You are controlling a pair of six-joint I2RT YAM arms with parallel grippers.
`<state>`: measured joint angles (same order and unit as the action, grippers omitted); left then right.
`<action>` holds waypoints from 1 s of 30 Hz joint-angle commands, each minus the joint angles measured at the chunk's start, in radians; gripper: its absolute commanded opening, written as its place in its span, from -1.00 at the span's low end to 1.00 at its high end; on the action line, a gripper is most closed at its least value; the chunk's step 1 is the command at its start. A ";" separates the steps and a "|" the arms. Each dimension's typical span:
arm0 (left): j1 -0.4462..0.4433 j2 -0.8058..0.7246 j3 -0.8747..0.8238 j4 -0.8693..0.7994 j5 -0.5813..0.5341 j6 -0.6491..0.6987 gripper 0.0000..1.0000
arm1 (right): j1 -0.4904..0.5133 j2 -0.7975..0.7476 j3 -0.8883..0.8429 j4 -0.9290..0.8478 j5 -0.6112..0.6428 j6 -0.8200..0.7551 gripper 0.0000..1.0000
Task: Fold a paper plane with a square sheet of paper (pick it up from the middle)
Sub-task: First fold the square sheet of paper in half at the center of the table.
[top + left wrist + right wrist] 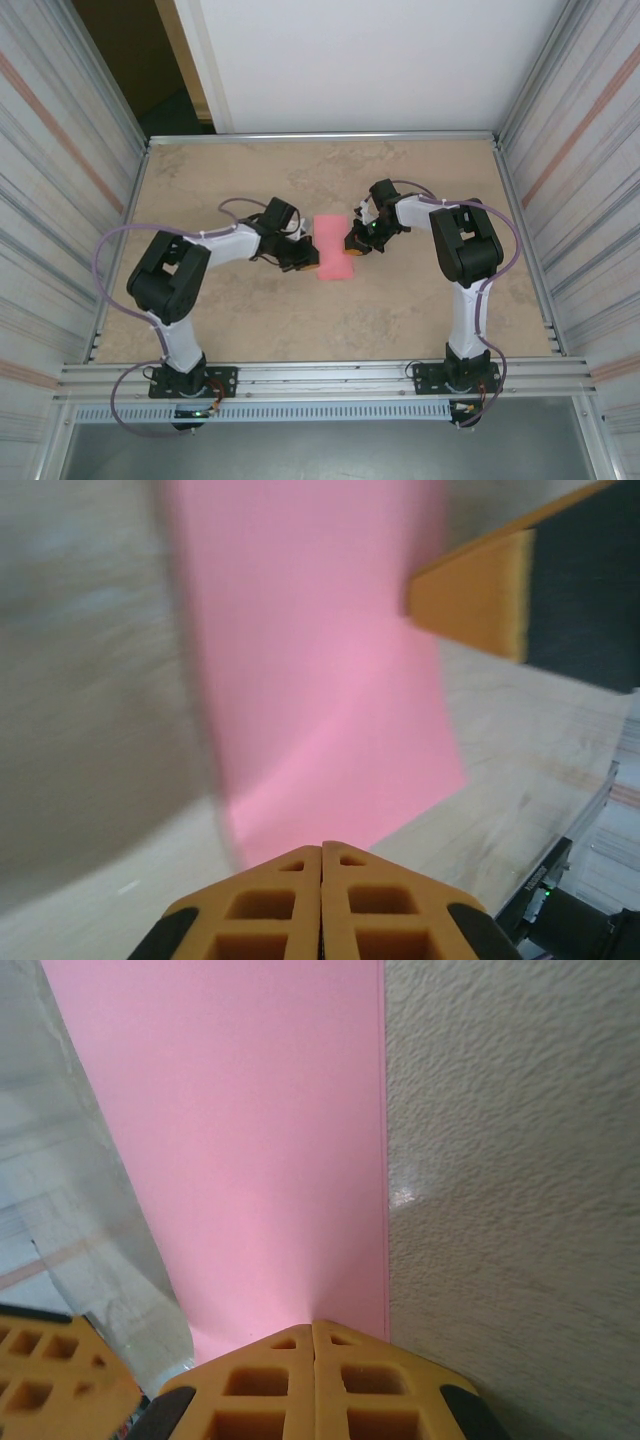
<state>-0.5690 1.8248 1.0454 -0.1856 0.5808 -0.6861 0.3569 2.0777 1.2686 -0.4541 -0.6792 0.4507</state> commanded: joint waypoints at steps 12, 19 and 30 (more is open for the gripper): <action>0.016 0.163 0.084 0.062 -0.001 -0.049 -0.81 | -0.029 0.127 -0.081 -0.140 0.393 -0.012 -0.92; 0.112 0.059 -0.096 0.057 0.061 -0.006 -0.80 | -0.026 0.138 -0.075 -0.152 0.403 -0.012 -0.92; 0.003 0.037 0.048 0.071 0.071 -0.004 -0.80 | -0.011 0.140 -0.076 -0.157 0.413 -0.002 -0.92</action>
<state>-0.5339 1.8385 1.0370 -0.1143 0.6437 -0.6964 0.3603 2.0800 1.2728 -0.4637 -0.6628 0.4507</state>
